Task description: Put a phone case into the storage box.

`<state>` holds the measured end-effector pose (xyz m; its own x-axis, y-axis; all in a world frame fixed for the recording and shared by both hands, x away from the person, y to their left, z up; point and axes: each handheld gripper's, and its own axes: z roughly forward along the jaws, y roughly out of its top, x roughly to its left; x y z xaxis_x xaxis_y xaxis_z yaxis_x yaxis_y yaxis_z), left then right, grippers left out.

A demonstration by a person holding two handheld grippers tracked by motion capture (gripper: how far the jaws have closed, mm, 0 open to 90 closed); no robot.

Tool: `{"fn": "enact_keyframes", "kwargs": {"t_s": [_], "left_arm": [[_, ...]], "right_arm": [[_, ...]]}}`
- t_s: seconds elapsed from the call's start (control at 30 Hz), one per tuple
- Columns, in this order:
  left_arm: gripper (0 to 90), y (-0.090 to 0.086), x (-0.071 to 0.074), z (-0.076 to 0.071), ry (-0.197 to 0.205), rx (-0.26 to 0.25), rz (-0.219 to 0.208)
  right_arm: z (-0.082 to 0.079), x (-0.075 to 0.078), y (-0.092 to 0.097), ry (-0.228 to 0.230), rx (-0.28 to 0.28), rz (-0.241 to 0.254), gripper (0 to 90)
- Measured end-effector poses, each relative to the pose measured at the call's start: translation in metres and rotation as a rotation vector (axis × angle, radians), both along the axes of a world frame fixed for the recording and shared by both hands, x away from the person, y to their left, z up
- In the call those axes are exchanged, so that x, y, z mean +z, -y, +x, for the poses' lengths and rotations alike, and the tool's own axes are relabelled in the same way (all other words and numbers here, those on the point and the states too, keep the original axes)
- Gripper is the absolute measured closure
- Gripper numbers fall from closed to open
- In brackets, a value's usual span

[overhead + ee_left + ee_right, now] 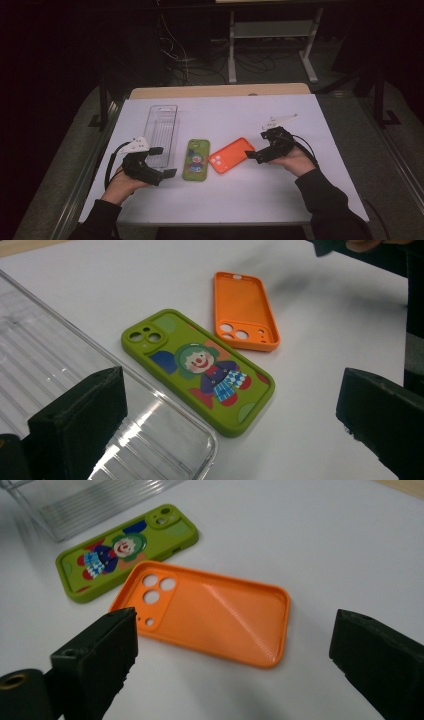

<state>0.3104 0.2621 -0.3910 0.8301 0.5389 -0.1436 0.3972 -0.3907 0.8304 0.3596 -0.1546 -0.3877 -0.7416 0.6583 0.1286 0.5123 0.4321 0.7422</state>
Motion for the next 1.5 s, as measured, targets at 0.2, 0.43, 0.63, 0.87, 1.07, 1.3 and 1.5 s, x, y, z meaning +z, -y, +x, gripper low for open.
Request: {"fn": "enact_keyframes", "kwargs": {"t_s": [0.2, 0.43, 0.63, 0.87, 1.07, 1.3, 1.5], "left_arm": [[0.0, 0.005, -0.002, 0.001, 0.002, -0.018, 0.031], [0.0, 0.006, -0.002, 0.001, -0.002, -0.012, 0.019], [0.0, 0.006, -0.002, 0.002, -0.001, -0.009, 0.017], [0.0, 0.005, -0.001, 0.002, 0.002, -0.007, 0.012], [0.0, 0.005, -0.001, 0.002, 0.001, 0.001, 0.005], [0.0, 0.004, -0.001, 0.003, 0.006, 0.003, 0.003], [0.0, 0.003, -0.001, 0.003, 0.006, 0.007, 0.005]], "right_arm": [[0.020, -0.001, -0.007, -0.029, -0.029, 0.000, 13.2], [0.041, -0.006, -0.011, -0.079, -0.066, -0.028, 32.7], [0.061, -0.011, -0.017, -0.107, -0.070, -0.050, 54.5], [0.079, -0.015, -0.033, -0.133, -0.056, -0.099, 75.7], [0.093, -0.020, -0.048, -0.135, -0.035, -0.161, 87.8], [0.107, -0.028, -0.060, -0.152, -0.021, -0.211, 88.0], [0.110, -0.033, -0.069, -0.161, 0.001, -0.255, 88.1]]}}
